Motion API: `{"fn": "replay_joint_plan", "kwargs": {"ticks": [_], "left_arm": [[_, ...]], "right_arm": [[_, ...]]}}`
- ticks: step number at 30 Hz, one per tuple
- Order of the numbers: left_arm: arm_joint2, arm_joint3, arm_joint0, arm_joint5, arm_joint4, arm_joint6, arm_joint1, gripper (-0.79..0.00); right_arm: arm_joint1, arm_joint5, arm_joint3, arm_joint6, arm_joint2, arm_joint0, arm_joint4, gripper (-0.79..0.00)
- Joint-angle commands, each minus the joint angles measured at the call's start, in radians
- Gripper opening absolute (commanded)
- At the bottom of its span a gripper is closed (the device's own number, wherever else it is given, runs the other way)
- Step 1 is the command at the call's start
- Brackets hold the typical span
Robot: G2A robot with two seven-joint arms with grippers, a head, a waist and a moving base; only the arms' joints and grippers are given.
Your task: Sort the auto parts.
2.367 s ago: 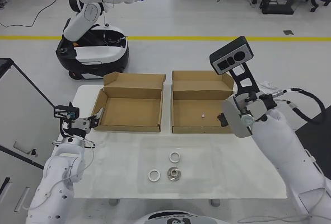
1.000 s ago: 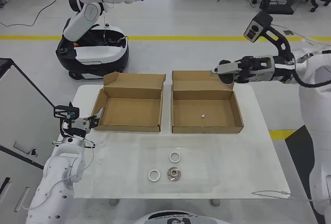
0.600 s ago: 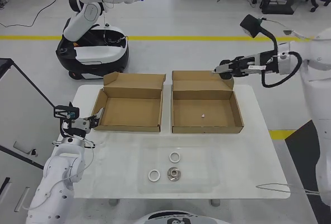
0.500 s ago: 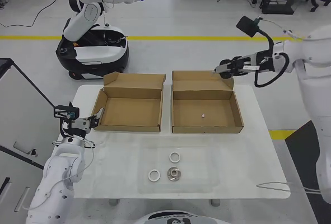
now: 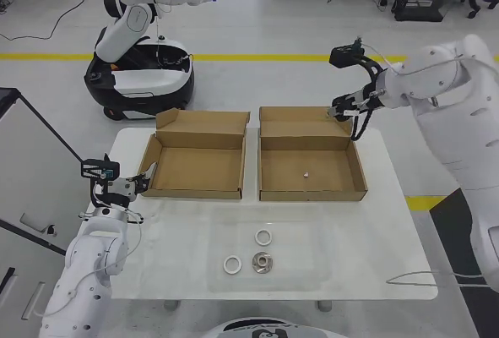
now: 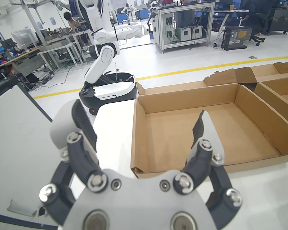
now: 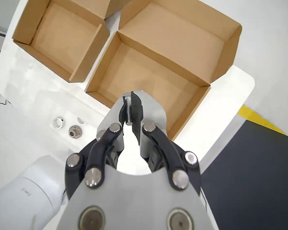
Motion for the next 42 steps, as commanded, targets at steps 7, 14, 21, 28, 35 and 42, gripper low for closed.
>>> {"fn": "replay_joint_plan", "kwargs": {"ticks": [7,14,21,28,35,42], "left_arm": [[0.0,0.0,0.0,0.0,0.0,0.0,0.0,0.0],[0.0,0.0,0.0,0.0,0.0,0.0,0.0,0.0],[0.0,0.0,0.0,0.0,0.0,0.0,0.0,0.0],[0.0,0.0,0.0,0.0,0.0,0.0,0.0,0.0],[0.0,0.0,0.0,0.0,0.0,0.0,0.0,0.0],[0.0,0.0,0.0,0.0,0.0,0.0,0.0,0.0]], "right_arm": [[-0.012,-0.023,0.042,0.044,-0.071,0.021,-0.072,-0.785],[-0.015,-0.046,0.084,0.045,-0.107,-0.006,-0.114,-0.785],[-0.02,-0.084,0.129,0.049,-0.144,-0.031,-0.145,-0.785],[-0.044,-0.118,0.215,0.036,-0.203,-0.029,-0.166,-0.785],[-0.076,-0.152,0.308,0.035,-0.257,-0.008,-0.159,-0.785],[-0.124,-0.178,0.415,0.001,-0.326,0.027,-0.176,-0.785]]}}
